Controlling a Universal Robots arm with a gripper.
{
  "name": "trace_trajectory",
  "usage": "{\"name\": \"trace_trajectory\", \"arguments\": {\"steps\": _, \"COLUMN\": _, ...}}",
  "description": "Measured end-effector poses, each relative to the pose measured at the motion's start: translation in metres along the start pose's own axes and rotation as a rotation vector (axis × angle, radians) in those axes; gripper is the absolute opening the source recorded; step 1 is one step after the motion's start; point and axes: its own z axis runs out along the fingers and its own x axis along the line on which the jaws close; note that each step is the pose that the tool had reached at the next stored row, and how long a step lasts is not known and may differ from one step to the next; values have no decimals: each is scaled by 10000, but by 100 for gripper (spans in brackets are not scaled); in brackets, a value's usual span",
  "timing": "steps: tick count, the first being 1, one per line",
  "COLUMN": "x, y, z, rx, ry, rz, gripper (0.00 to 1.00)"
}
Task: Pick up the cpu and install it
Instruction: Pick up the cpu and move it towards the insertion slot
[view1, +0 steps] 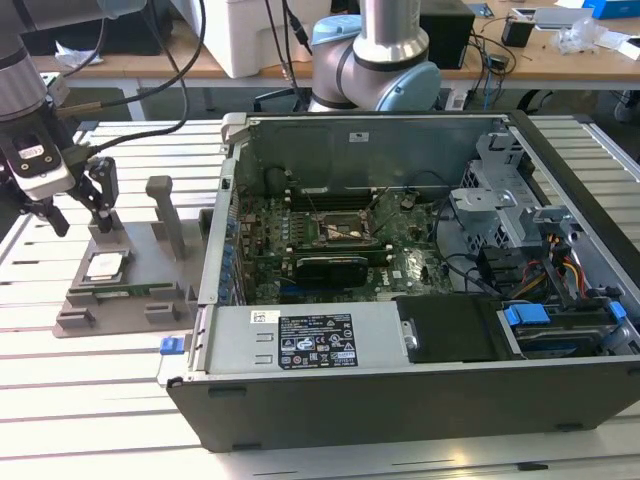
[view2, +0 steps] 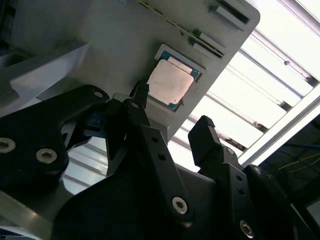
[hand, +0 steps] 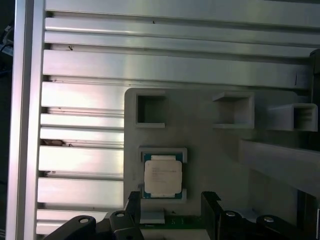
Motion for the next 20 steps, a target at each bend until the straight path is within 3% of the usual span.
{"name": "trace_trajectory", "arguments": {"steps": 11, "x": 2, "y": 1, "z": 119, "rx": 3, "ry": 1, "rz": 0, "gripper": 60}}
{"name": "trace_trajectory", "arguments": {"steps": 17, "x": -2, "y": 25, "z": 224, "rx": 47, "ry": 3, "rz": -106, "gripper": 60}}
{"name": "trace_trajectory", "arguments": {"steps": 20, "x": -1, "y": 32, "z": 313, "rx": 53, "ry": 1, "rz": -236, "gripper": 60}}
